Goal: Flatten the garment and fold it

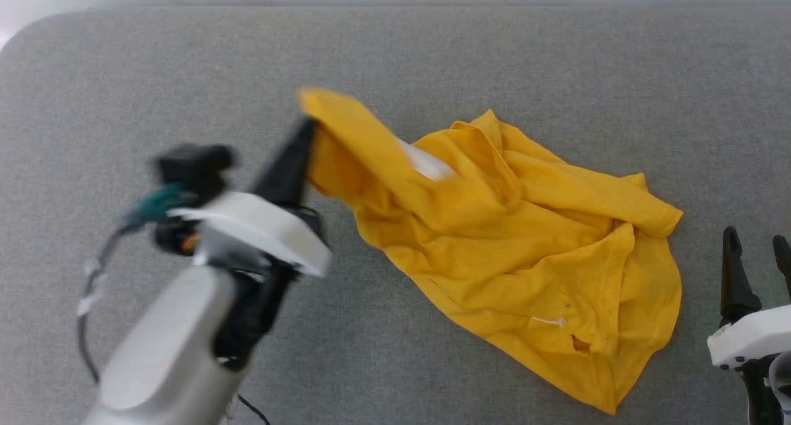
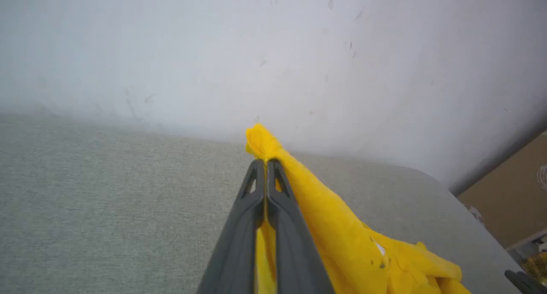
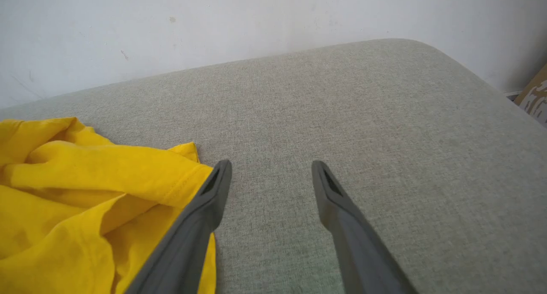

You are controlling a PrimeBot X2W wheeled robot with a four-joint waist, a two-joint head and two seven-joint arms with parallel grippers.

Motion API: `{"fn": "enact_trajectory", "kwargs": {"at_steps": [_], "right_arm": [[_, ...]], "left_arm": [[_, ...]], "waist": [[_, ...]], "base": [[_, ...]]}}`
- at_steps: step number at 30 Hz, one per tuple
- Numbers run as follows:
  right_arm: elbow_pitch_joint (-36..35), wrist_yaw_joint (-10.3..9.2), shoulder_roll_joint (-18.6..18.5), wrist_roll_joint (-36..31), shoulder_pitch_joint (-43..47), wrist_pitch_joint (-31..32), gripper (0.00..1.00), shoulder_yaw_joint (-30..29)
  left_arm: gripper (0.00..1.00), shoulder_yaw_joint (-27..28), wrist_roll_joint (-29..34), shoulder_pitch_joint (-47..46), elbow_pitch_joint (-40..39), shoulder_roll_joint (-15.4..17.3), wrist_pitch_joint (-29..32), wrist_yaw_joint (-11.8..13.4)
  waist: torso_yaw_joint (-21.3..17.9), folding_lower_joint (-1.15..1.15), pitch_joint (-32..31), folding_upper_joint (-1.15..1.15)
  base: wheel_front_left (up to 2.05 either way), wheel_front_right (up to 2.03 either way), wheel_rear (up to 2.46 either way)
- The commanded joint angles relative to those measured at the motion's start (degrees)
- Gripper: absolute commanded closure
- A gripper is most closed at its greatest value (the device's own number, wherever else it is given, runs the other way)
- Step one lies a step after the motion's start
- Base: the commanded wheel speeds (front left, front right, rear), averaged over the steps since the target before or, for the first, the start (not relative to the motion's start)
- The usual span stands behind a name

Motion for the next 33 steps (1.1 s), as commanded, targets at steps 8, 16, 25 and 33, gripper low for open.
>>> {"fn": "enact_trajectory", "kwargs": {"at_steps": [8, 16, 25, 33], "right_arm": [[0.3, -0.05, 0.1, -0.2, 0.9, 0.0, 0.0, 0.3], [0.7, -0.05, 0.1, -0.5, 1.3, 0.2, 0.0, 0.1], [-0.1, -0.05, 0.1, -1.0, 1.3, 1.0, 0.0, 0.1], [1.0, -0.05, 0.1, 0.2, 1.8, 0.3, 0.0, 0.9]], "left_arm": [[1.0, 16.1, -4.6, 13.5, -3.2, 2.4, -6.5, 14.9], [0.0, 21.0, -7.9, 22.3, 2.5, -0.1, -9.7, 17.6], [0.0, 20.8, -2.3, 18.7, -4.2, -0.8, -13.4, 11.2], [0.0, 21.5, 17.4, 20.1, -18.0, -7.9, -13.8, 1.7]], "waist": [[0.2, 0.0, -0.9, 0.0], [0.2, 0.0, -1.4, 0.0], [0.8, 0.0, -2.3, 0.0], [-0.1, 0.0, -3.3, 0.0]], "base": [[0.0, 0.0, 0.0], [0.0, 0.0, 0.0], [0.0, 0.0, 0.0], [0.0, 0.0, 0.0]]}}
